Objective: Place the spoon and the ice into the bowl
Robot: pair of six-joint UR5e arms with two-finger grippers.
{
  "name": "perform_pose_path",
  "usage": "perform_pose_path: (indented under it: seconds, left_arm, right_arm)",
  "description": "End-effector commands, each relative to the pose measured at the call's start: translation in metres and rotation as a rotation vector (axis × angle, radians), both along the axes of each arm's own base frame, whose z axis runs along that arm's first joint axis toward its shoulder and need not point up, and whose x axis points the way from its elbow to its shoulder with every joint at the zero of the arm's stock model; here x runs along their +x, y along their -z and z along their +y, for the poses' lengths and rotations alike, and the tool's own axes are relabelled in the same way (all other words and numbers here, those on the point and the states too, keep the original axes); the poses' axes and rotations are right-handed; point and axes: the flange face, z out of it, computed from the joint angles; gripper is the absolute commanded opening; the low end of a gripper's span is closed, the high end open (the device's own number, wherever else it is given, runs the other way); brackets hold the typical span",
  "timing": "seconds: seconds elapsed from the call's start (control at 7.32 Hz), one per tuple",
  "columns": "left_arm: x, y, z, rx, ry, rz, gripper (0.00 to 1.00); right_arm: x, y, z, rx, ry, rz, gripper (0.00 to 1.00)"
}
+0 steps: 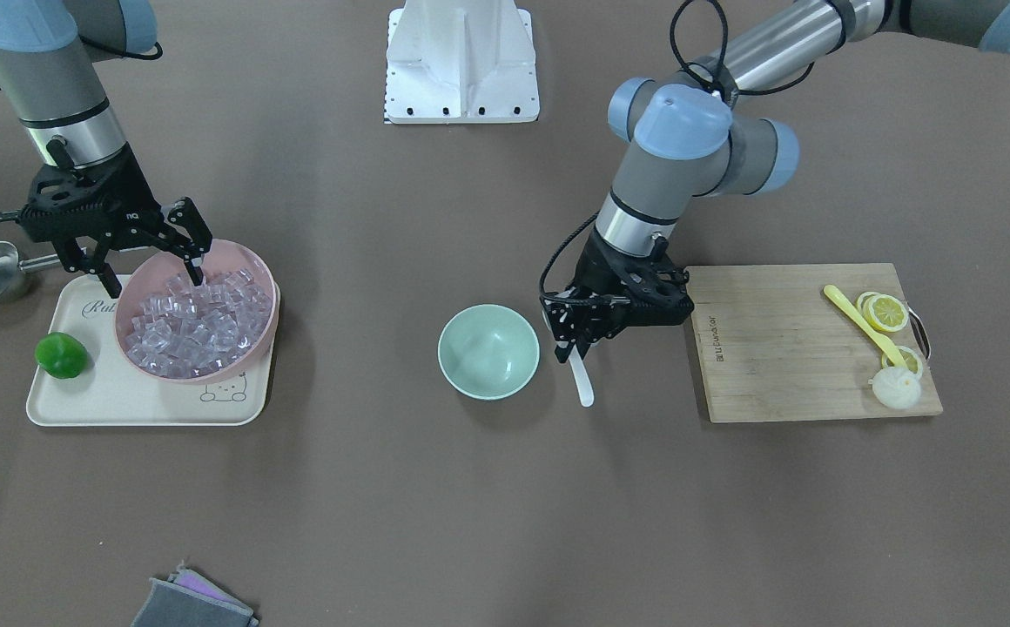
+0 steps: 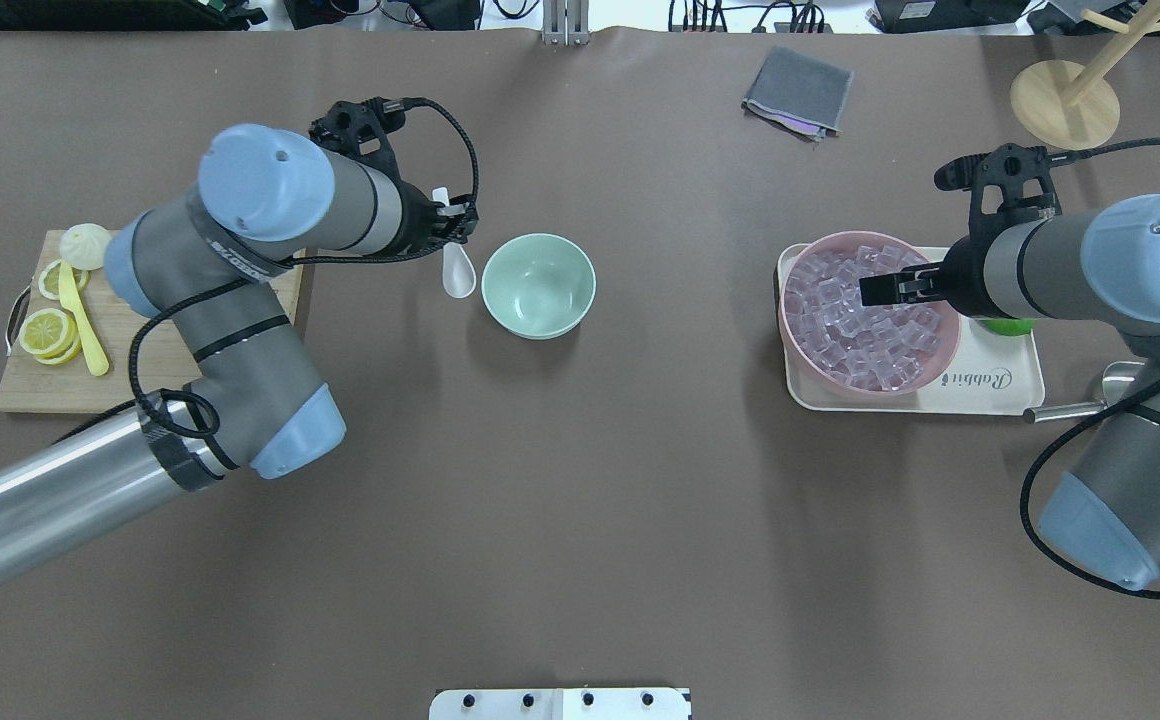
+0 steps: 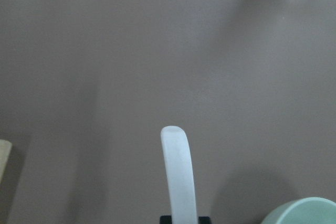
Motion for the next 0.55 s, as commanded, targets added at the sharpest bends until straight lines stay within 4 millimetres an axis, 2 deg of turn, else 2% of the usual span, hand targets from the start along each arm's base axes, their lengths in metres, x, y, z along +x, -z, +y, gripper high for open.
perform_pose_path:
  seconds: [0.0, 0.27, 0.41]
  left_arm:
    - [0.046, 0.020, 0.007, -0.013, 0.036, -0.006, 0.00]
    - [0.073, 0.015, 0.029, 0.011, 0.050, -0.035, 0.00]
    - [0.075, 0.015, 0.032, 0.019, 0.044, -0.037, 0.18]
  right_arm:
    - [-0.005, 0.008, -0.001, 0.009, 0.001, -0.012, 0.98]
    - [-0.010, 0.009, 0.003, 0.010, 0.010, -0.015, 0.98]
    - [-0.013, 0.010, 0.006, -0.003, 0.004, -0.026, 0.99]
